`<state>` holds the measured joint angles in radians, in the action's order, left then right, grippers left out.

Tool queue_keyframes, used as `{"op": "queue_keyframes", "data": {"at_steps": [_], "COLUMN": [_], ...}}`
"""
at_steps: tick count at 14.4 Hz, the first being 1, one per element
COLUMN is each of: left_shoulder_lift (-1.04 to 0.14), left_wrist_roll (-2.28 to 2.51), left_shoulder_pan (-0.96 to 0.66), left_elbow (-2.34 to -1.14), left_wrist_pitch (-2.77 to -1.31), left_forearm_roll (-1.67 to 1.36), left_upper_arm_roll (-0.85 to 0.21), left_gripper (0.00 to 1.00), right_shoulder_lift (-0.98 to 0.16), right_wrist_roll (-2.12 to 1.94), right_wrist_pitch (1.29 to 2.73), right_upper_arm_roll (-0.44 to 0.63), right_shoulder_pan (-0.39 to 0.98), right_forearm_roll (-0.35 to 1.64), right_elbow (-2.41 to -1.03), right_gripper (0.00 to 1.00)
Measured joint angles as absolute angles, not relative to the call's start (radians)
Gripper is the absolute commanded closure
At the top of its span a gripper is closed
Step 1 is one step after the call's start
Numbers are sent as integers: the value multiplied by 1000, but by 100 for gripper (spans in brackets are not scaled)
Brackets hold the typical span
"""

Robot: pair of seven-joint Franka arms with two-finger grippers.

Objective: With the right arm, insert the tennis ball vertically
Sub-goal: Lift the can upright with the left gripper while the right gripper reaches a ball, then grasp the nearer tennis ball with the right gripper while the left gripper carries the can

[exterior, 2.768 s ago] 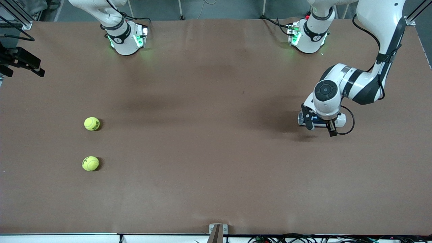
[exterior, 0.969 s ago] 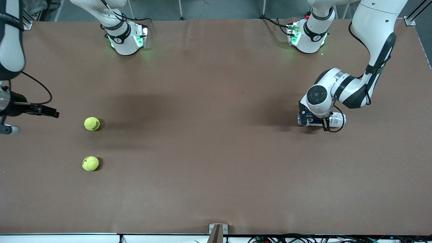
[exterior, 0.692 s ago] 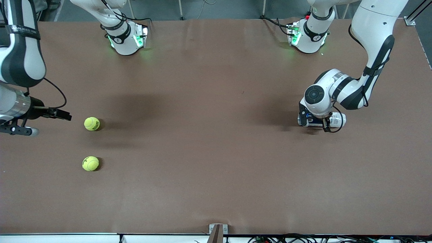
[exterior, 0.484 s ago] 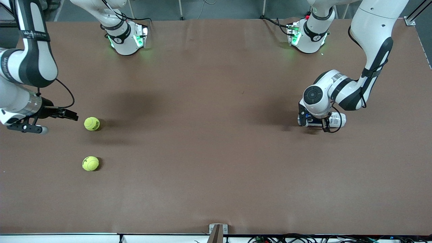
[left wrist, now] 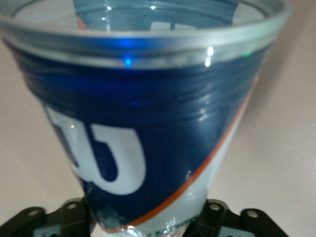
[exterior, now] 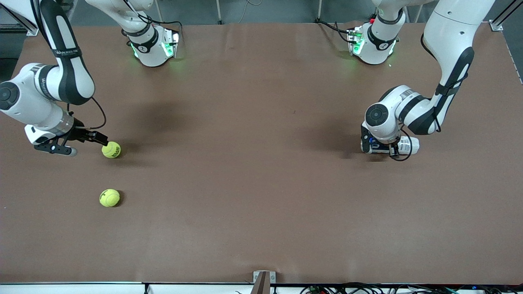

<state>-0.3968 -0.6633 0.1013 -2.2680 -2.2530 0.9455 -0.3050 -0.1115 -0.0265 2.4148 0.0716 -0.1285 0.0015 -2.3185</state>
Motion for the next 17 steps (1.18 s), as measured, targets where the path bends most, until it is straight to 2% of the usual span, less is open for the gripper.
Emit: {"op": "queue_keyframes", "data": {"at_steps": [7,15,17], "left_shoulder_lift": [-397,-395,-401], "left_wrist_roll": [-667,-673,-674], "left_shoulder_pan": [102,97,85], "left_elbow": [-2219,-1967,-1908], "left_wrist_pitch": [-2260,-2265,-2265], "left_forearm_roll": [949,699,602], "left_upper_arm_roll": [-313,-444,-475], "left_gripper": [34,33,33], "right_shoulder_lift": [-234,-296,-301], "right_wrist_roll": [-26,-26,-26], "right_wrist_pitch": [2568,2626,2628], "right_upper_arm_roll": [72,71,71], "right_shoulder_pan": [-135,-136,-136], "right_forearm_roll": [2,2,2], "right_elbow": [-2338,-2336,-2335], "right_gripper": [0,1,8]}}
